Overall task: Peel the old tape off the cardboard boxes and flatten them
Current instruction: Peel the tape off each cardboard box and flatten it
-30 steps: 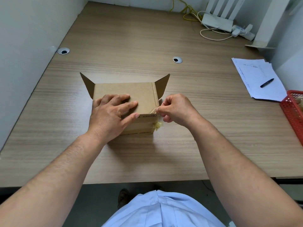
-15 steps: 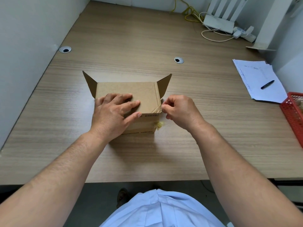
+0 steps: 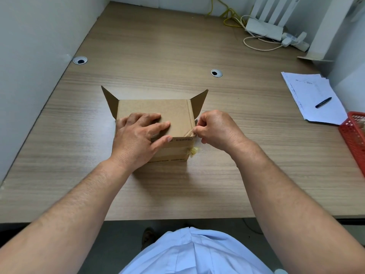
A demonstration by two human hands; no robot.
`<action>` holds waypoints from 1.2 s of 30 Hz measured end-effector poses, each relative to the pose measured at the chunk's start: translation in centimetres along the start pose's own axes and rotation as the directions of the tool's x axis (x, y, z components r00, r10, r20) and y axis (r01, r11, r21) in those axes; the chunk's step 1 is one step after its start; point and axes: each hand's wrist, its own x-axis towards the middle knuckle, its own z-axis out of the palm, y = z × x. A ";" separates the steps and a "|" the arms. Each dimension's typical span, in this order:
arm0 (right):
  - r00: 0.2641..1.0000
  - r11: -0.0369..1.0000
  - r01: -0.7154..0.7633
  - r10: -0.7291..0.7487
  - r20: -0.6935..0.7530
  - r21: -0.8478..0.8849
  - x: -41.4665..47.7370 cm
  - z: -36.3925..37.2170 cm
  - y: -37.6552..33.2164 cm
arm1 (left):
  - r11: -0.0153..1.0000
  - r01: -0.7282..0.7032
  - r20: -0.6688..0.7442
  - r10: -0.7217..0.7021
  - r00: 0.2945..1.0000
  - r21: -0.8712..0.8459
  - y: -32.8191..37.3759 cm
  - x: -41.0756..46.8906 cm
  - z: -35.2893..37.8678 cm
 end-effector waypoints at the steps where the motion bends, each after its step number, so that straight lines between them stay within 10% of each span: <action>1: 1.000 1.000 0.000 0.000 -0.001 0.003 0.0 0.1 0.0 | 1.000 0.000 0.003 0.000 1.000 0.002 0.0 0.0 0.0; 30: 0.999 0.992 0.019 -0.025 0.044 0.123 -1.0 1.2 2.4 | 0.998 -0.022 0.032 0.021 0.999 0.053 -0.2 -0.3 0.1; 36: 0.994 0.907 -0.006 -0.039 0.100 0.420 -0.9 1.8 2.8 | 0.999 -0.008 0.023 0.007 1.000 0.052 -0.1 -0.3 0.1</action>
